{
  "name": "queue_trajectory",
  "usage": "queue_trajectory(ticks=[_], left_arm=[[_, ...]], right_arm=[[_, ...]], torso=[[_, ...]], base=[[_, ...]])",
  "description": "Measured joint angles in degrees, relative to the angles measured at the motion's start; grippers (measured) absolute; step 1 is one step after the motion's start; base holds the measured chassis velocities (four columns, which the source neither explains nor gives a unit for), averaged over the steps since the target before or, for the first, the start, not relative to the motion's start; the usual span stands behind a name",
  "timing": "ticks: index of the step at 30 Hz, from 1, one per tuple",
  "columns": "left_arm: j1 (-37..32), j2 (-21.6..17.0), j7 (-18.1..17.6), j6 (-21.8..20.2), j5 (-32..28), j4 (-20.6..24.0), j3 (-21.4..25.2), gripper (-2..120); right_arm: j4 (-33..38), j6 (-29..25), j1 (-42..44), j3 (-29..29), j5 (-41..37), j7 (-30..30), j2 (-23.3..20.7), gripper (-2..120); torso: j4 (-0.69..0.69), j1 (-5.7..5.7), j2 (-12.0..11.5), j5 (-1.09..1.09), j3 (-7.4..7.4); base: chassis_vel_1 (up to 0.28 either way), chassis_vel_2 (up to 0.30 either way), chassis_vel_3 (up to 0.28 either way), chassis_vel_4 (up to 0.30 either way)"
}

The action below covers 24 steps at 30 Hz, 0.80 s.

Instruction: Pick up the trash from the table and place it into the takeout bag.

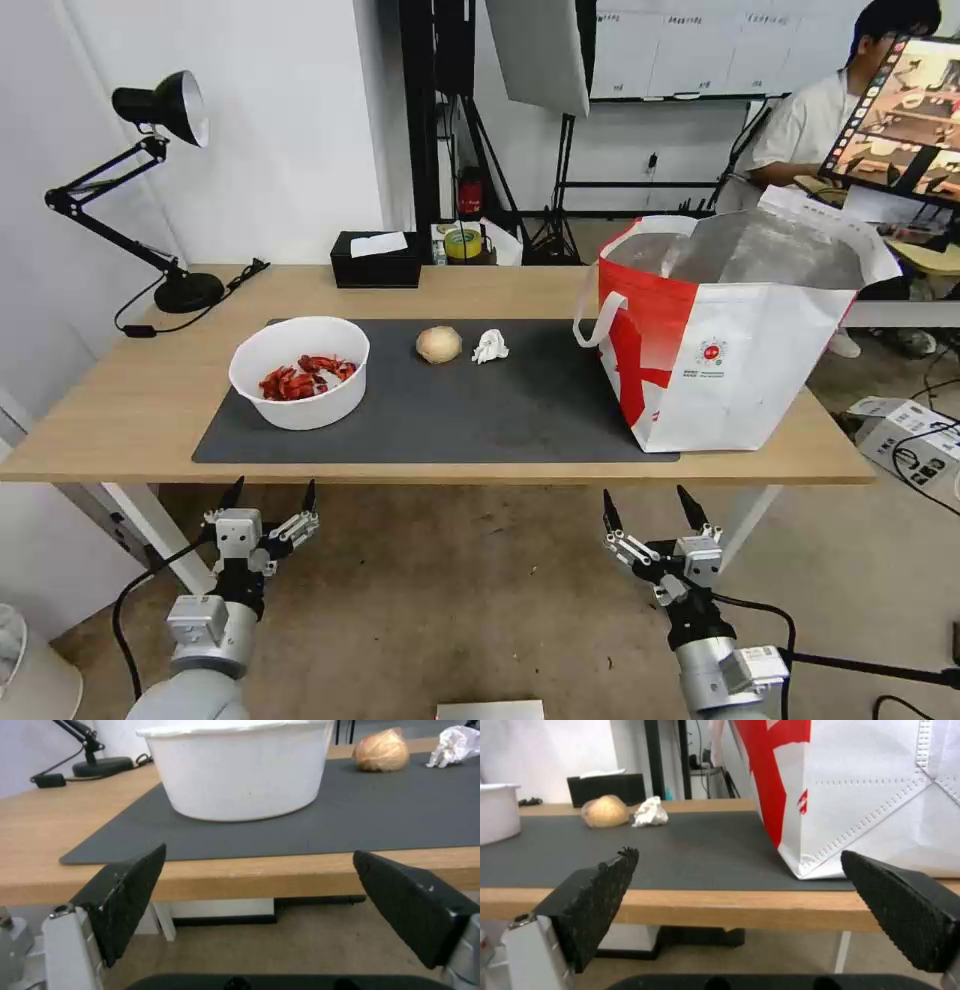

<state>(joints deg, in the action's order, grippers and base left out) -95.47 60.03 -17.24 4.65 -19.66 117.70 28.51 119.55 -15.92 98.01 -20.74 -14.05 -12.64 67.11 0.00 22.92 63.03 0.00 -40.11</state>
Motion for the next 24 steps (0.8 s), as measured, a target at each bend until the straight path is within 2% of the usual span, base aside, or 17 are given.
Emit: queue_trajectory(ticks=[6,8,10,12,14,16,17,18,20,24], left_arm=[[0.06,-0.31,1.05,0.00,-0.37,-0.01,0.00,100],[0.15,-0.46,1.15,0.00,-0.72,0.01,0.09,100],[0.16,-0.45,1.15,0.00,-0.76,0.01,0.12,100],[0.17,-0.39,1.16,0.00,-1.00,0.01,0.18,100],[0.17,-0.39,1.13,0.00,-1.04,0.02,0.20,100],[0.04,-0.41,1.10,0.01,-1.29,0.16,0.42,100],[-0.03,-0.41,1.07,0.01,-1.36,0.18,0.53,100],[-0.03,-0.41,1.07,0.01,-1.36,0.18,0.53,100],[-0.29,-0.47,1.02,0.01,-1.78,0.36,1.10,100],[-0.62,-0.52,0.99,0.00,-2.10,0.43,1.79,100]], right_arm=[[3.08,0.90,-2.01,-0.23,-4.64,2.72,-2.61,100],[4.51,3.11,-5.91,0.73,-8.27,4.62,-6.25,100],[4.57,3.53,-6.95,1.11,-8.96,4.95,-7.15,100],[4.59,5.86,-13.14,3.18,-12.53,6.35,-11.67,100],[4.59,6.50,-14.51,3.67,-13.27,6.58,-12.65,100],[3.39,9.11,-21.47,6.86,-16.04,6.90,-16.81,100],[2.83,9.57,-22.91,7.69,-16.34,6.89,-17.48,100],[2.83,9.57,-22.91,7.69,-16.34,6.89,-17.48,100],[-0.18,11.03,-29.48,12.02,-16.98,6.40,-19.19,100],[-4.37,12.92,-38.45,19.00,-17.07,2.84,-18.65,100]], torso=[[0.00,0.00,0.00,0.00,0.00],[0.00,0.00,0.00,0.01,0.00],[0.00,0.00,0.00,0.00,0.00],[0.01,0.00,-0.01,0.01,0.00],[0.01,0.00,-0.01,0.01,-0.01],[0.01,0.00,-0.01,-0.01,-0.01],[0.02,0.00,-0.01,0.00,-0.01],[0.02,0.00,-0.01,0.00,-0.01],[0.00,0.00,-0.01,-0.01,-0.01],[0.01,0.00,-0.01,0.01,-0.01]], base=[[0.000,0.000,0.000,0.000],[0.000,0.000,0.000,0.000],[0.000,0.000,0.000,0.000],[0.000,0.000,0.000,0.000],[0.000,0.000,0.000,0.000],[0.000,0.000,0.000,0.000],[0.000,0.000,0.000,0.000],[0.000,0.000,0.000,0.000],[0.000,0.000,0.000,0.000],[0.000,0.000,0.000,0.000]])
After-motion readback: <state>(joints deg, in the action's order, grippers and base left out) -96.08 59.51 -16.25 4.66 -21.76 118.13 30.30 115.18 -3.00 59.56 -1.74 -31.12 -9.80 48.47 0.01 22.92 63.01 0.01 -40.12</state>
